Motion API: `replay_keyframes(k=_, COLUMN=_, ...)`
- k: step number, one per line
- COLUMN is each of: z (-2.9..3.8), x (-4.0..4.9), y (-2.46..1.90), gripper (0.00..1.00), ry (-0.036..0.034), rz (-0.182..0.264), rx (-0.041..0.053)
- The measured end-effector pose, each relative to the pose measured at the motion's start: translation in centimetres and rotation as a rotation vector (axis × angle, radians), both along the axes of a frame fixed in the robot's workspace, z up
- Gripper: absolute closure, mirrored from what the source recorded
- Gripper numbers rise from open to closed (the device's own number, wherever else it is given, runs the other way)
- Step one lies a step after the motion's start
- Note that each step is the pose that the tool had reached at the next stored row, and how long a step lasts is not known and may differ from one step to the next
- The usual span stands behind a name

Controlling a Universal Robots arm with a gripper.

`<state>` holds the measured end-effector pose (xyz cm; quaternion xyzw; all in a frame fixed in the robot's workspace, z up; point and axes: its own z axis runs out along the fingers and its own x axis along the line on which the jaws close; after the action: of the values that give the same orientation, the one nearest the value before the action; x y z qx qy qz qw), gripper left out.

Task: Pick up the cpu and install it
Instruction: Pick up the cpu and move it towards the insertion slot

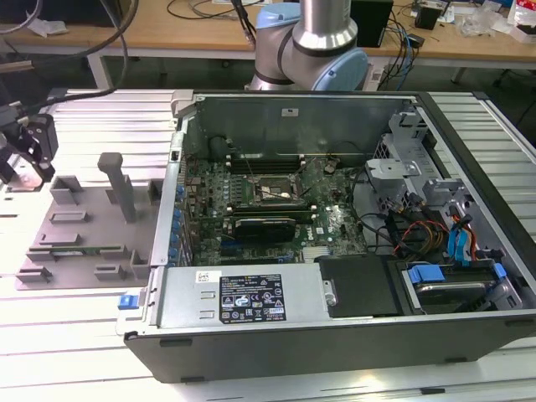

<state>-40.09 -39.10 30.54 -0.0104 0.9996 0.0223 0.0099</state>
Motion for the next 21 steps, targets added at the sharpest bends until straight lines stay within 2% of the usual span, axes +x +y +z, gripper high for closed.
replay_keyframes(k=3, z=1.99, x=0.00, y=0.01, gripper=0.45, ry=0.0000, rz=0.000, rx=0.0000)
replay_keyframes(k=5, z=2.43, x=0.00, y=0.01, gripper=0.45, ry=-0.0001, rz=0.000, rx=0.0001)
replay_keyframes(k=10, z=2.63, x=0.00, y=0.01, gripper=0.45, ry=0.0004, rz=0.000, rx=-0.0002)
replay_keyframes(k=11, z=3.02, x=0.00, y=0.01, gripper=0.45, ry=0.0000, rz=0.000, rx=0.0001)
replay_keyframes(k=12, z=3.45, x=0.00, y=0.01, gripper=0.45, ry=0.0000, rz=0.000, rx=0.0000)
replay_keyframes(k=14, z=5.13, x=0.00, y=0.01, gripper=0.45, ry=-0.0001, rz=0.000, rx=0.0001)
replay_keyframes(k=21, z=8.11, x=0.00, y=0.01, gripper=0.45, ry=-0.0001, rz=0.001, rx=0.0001)
